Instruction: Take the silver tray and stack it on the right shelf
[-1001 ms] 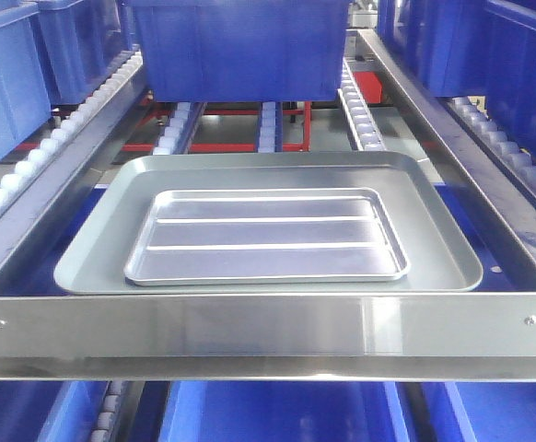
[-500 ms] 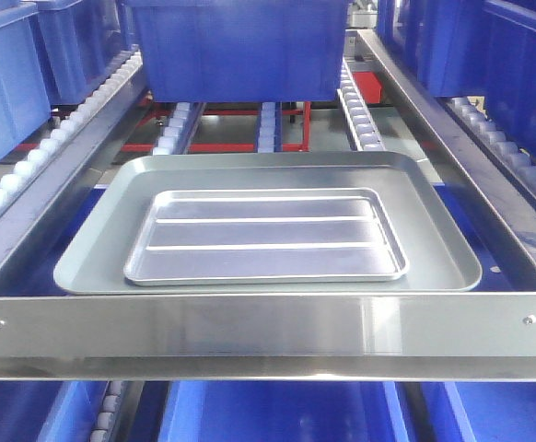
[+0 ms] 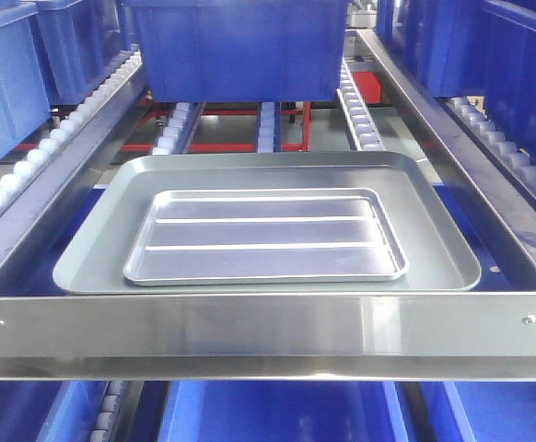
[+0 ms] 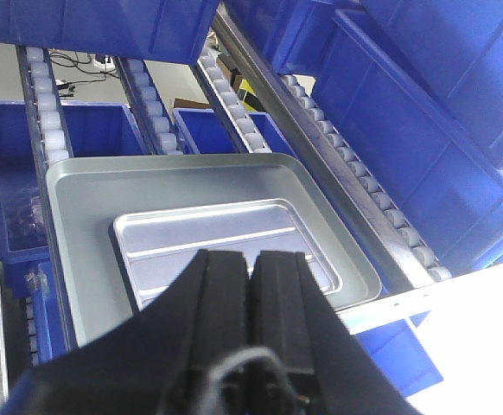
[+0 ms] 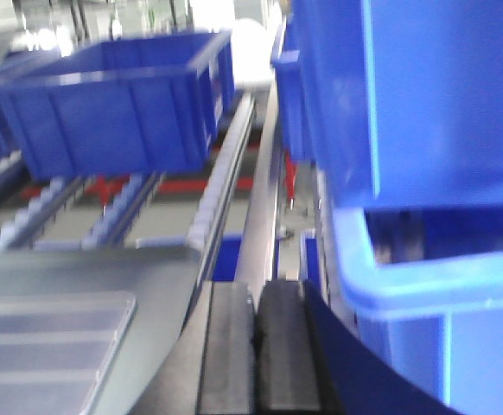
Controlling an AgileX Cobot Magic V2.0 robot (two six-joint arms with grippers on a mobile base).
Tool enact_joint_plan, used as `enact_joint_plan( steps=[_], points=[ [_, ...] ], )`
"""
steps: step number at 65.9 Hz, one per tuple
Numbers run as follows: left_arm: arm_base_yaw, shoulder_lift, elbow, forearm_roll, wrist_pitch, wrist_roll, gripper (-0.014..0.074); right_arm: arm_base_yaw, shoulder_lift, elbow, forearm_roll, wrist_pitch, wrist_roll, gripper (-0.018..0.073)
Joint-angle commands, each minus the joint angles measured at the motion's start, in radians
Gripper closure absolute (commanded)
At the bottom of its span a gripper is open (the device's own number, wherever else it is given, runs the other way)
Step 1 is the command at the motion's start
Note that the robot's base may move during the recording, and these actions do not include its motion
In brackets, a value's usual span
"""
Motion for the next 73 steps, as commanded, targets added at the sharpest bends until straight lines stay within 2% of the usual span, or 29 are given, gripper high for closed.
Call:
enact_joint_plan(
  steps=[1,29,73],
  points=[
    [-0.006,0.003,-0.030,0.013,-0.075,0.002,0.0687,-0.009,-0.032,0.003,0.003,-0.115,-0.015,0.0501],
    [-0.006,0.003,-0.030,0.013,-0.075,0.002,0.0687,-0.009,-0.069,0.004,-0.006,0.028,-0.009,0.0501],
    [-0.006,0.003,-0.026,0.009,-0.077,0.002,0.0687,-0.009,-0.068,0.004,-0.012,0.037,-0.009,0.0501]
  ],
)
